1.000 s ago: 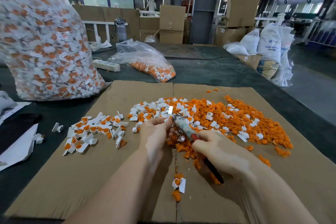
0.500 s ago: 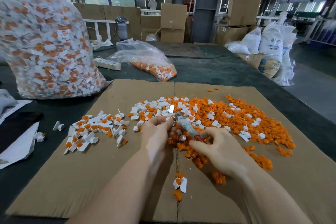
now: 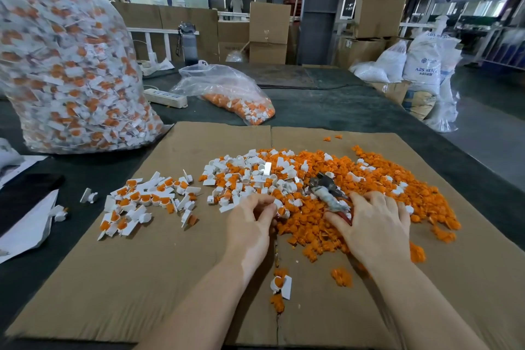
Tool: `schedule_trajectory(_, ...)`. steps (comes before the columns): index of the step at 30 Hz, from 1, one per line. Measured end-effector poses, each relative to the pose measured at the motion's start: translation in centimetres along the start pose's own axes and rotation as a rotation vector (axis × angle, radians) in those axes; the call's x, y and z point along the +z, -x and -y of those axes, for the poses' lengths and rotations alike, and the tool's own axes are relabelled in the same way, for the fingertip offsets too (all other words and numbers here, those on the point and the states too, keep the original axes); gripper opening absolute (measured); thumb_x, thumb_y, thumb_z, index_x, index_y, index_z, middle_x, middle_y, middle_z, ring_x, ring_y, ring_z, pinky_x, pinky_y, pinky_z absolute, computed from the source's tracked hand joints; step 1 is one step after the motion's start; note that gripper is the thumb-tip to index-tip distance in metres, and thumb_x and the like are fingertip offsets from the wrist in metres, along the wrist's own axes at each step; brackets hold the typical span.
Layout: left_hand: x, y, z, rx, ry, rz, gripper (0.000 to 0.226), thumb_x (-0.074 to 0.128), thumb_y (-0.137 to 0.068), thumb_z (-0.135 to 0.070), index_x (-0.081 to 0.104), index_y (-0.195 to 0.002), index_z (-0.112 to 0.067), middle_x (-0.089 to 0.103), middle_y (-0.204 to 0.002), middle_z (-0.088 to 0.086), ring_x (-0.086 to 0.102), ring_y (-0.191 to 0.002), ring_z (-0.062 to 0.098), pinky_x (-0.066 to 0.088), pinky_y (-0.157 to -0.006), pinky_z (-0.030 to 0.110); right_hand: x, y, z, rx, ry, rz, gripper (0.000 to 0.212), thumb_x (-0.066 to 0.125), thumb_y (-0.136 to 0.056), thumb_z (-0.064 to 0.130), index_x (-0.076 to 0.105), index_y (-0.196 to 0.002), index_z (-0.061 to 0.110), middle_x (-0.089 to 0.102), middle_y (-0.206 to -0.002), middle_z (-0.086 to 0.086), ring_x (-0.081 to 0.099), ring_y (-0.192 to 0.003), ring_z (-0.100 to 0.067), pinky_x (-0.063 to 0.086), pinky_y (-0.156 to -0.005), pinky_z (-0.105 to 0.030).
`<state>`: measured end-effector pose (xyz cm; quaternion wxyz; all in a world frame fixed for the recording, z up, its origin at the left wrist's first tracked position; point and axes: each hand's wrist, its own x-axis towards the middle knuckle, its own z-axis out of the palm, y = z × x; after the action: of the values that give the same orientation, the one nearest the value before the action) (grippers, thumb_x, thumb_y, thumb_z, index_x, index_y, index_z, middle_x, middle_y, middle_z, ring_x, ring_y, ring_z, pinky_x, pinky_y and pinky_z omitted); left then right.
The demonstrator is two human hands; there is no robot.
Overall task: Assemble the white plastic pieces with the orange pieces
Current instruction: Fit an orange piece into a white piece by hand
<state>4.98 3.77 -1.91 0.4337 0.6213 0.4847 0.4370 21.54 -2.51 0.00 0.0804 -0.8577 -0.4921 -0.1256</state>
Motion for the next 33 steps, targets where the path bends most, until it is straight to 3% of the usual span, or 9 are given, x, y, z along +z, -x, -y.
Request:
schedule_trajectory(2, 0.0, -0.1, 0.1, 0.006, -0.011, 0.017, 0.015, 0.055, -0.093, -0.017, 0.066, -0.104, -0.02, 0.067, -0.089, -0.004, 0.063, -0.084, 0.012, 0.052, -0.078, 0.027, -0.1, 0.4, 0.9, -0.107, -0.131, -0.121, 0.053, 0.051, -0.088, 0.051, 0.05, -0.132, 0.022, 0.052, -0.13, -0.005, 0.044, -0.123, -0.022, 0.024, -0.109, -0.044)
schedule_trajectory(4, -0.1, -0.2, 0.0, 0.04, -0.036, 0.033, 0.015, 0.056, -0.093, -0.017, 0.068, -0.1, -0.024, 0.068, -0.092, -0.002, 0.063, -0.089, 0.015, 0.052, -0.082, 0.031, -0.1, 1.1, 2.4, -0.298, -0.374, -0.188, 0.036, 0.062, -0.088, 0.024, 0.059, -0.124, 0.019, 0.061, -0.118, -0.005, 0.055, -0.112, -0.022, 0.039, -0.101, -0.042)
schedule_trajectory(7, -0.4, 0.0, 0.0, 0.1, -0.086, 0.061, 0.017, 0.057, -0.092, -0.018, 0.07, -0.099, -0.024, 0.066, -0.091, -0.012, 0.059, -0.089, 0.002, 0.045, -0.079, 0.008, 0.3, 2.3, 4.3, -0.502, -0.559, -0.248, 0.026, 0.07, -0.08, 0.003, 0.071, -0.104, 0.013, 0.069, -0.094, -0.004, 0.063, -0.088, -0.023, 0.054, -0.078, -0.04)
schedule_trajectory(9, -0.7, 0.1, 0.0, 0.086, -0.057, 0.089, 0.017, 0.058, -0.091, -0.017, 0.071, -0.097, -0.026, 0.065, -0.094, -0.015, 0.058, -0.092, -0.001, 0.042, -0.076, 0.004, 0.5, 2.5, 4.8, -0.531, -0.603, -0.276, 0.016, 0.072, -0.077, 0.004, 0.073, -0.092, 0.01, 0.068, -0.082, -0.003, 0.063, -0.078, -0.021, 0.055, -0.068, -0.038)
schedule_trajectory(12, -1.0, 0.7, -0.2, 0.07, 0.06, 0.189, 0.03, 0.064, -0.085, -0.005, 0.067, -0.097, -0.032, 0.067, -0.098, -0.005, 0.063, -0.09, 0.006, 0.048, -0.072, 0.009, 0.5, 2.4, 4.8, -0.47, -0.671, -0.311, 0.008, 0.075, -0.075, 0.004, 0.072, -0.082, 0.008, 0.067, -0.076, -0.002, 0.062, -0.074, -0.017, 0.055, -0.065, -0.033)
schedule_trajectory(19, -0.7, 0.8, 0.1, 0.162, -0.098, 0.165, 0.032, 0.07, -0.082, -0.011, 0.063, -0.109, -0.027, 0.064, -0.098, -0.011, 0.06, -0.085, 0.004, 0.045, -0.073, 0.005, 0.7, 2.7, 4.4, -0.418, -0.7, -0.362, 0.014, 0.072, -0.076, 0.0, 0.073, -0.09, 0.004, 0.071, -0.083, -0.004, 0.066, -0.08, -0.018, 0.051, -0.075, -0.027)
schedule_trajectory(24, -0.8, 0.8, 0.1, 0.195, -0.158, 0.16, 0.03, 0.069, -0.083, -0.015, 0.063, -0.11, -0.029, 0.063, -0.102, -0.014, 0.059, -0.09, 0.002, 0.046, -0.078, 0.009, 0.6, 2.8, 4.5, -0.465, -0.699, -0.311, 0.014, 0.074, -0.077, 0.007, 0.073, -0.091, 0.008, 0.069, -0.084, -0.001, 0.064, -0.082, -0.016, 0.054, -0.074, -0.032)
schedule_trajectory(29, -0.6, 1.0, 0.0, 0.209, -0.168, 0.155, 0.028, 0.069, -0.083, -0.015, 0.06, -0.1, -0.036, 0.061, -0.094, -0.017, 0.055, -0.084, -0.005, 0.04, -0.072, 0.002, 0.7, 2.6, 4.7, -0.481, -0.663, -0.316, 0.007, 0.073, -0.077, 0.006, 0.07, -0.08, 0.011, 0.066, -0.079, 0.0, 0.061, -0.077, -0.016, 0.053, -0.068, -0.037)
schedule_trajectory(33, -0.5, 1.1, -0.1, 0.248, -0.165, 0.128, 0.028, 0.065, -0.087, -0.017, 0.061, -0.105, -0.037, 0.061, -0.1, -0.016, 0.055, -0.093, -0.001, 0.043, -0.081, 0.009, 0.8, 2.4, 4.9, -0.442, -0.718, -0.343, 0.005, 0.067, -0.084, 0.014, 0.071, -0.086, 0.011, 0.067, -0.081, 0.001, 0.061, -0.08, -0.015, 0.052, -0.071, -0.036)
